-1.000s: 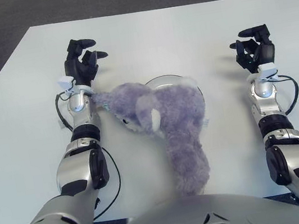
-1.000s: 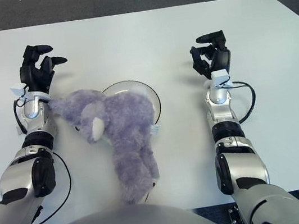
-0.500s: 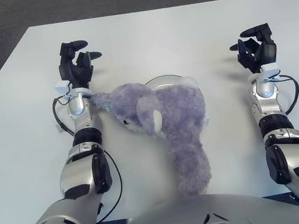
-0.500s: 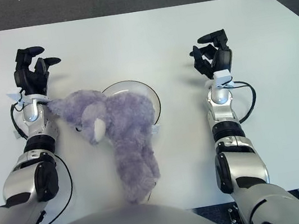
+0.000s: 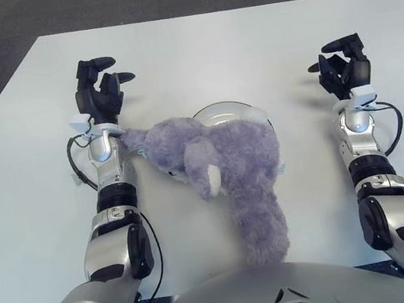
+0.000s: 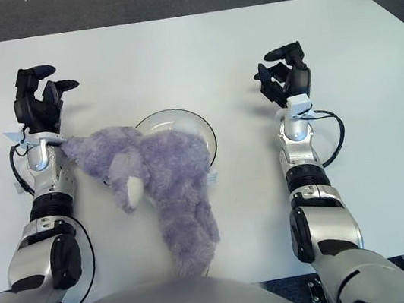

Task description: Put the doll into the plate.

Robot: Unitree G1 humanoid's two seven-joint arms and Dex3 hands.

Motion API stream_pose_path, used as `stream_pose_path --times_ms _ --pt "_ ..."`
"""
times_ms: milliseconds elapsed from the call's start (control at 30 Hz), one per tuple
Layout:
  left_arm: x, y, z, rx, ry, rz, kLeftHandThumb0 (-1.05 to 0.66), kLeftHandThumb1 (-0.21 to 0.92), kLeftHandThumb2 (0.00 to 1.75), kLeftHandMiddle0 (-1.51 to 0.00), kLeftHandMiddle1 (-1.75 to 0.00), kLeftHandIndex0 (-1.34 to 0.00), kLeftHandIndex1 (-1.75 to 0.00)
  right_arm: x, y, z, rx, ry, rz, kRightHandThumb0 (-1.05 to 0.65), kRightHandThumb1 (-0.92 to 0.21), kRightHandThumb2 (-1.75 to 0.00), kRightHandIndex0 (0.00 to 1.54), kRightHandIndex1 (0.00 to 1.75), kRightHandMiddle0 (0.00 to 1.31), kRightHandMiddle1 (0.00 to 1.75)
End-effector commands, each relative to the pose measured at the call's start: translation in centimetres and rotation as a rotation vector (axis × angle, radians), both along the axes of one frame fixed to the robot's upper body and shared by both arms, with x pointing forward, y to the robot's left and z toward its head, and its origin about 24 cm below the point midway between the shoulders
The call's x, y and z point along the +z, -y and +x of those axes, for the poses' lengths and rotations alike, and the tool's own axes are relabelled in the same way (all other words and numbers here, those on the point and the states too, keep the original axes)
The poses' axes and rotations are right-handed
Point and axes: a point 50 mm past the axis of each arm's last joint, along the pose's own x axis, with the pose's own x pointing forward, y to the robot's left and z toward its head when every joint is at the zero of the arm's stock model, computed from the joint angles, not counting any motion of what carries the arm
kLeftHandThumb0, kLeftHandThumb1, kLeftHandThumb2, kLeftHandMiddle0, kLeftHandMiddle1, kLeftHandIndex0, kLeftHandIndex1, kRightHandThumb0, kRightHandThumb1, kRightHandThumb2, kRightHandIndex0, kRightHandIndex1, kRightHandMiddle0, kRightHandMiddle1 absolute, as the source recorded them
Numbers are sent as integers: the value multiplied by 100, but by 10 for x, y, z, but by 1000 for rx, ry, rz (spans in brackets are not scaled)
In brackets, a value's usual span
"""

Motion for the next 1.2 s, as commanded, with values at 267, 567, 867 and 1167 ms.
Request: stream_pose_path --times_ms 267,567,867,1167 --pt "26 11 3 -46 150 119 -1 92 27 -56 -132 -30 -148 -22 -13 -8 35 -87 -26 -35 -92 -39 81 114 33 160" --pt "46 16 -1 -67 277 162 -1 92 34 -50 -139 -23 -154 -21 -17 -7 57 -78 -47 -35 -92 -39 81 112 34 160" --pt "72 1 -17 -134 517 574 -42 92 14 -48 -37 -30 -62 -17 -20 -6 66 -72 -60 -35 -92 -39 79 111 34 160" --pt "87 -19 -16 -183 498 714 -72 92 5 -52 -3 -36 -26 -16 -22 -5 66 -89 -74 -35 -92 -39 79 109 34 160"
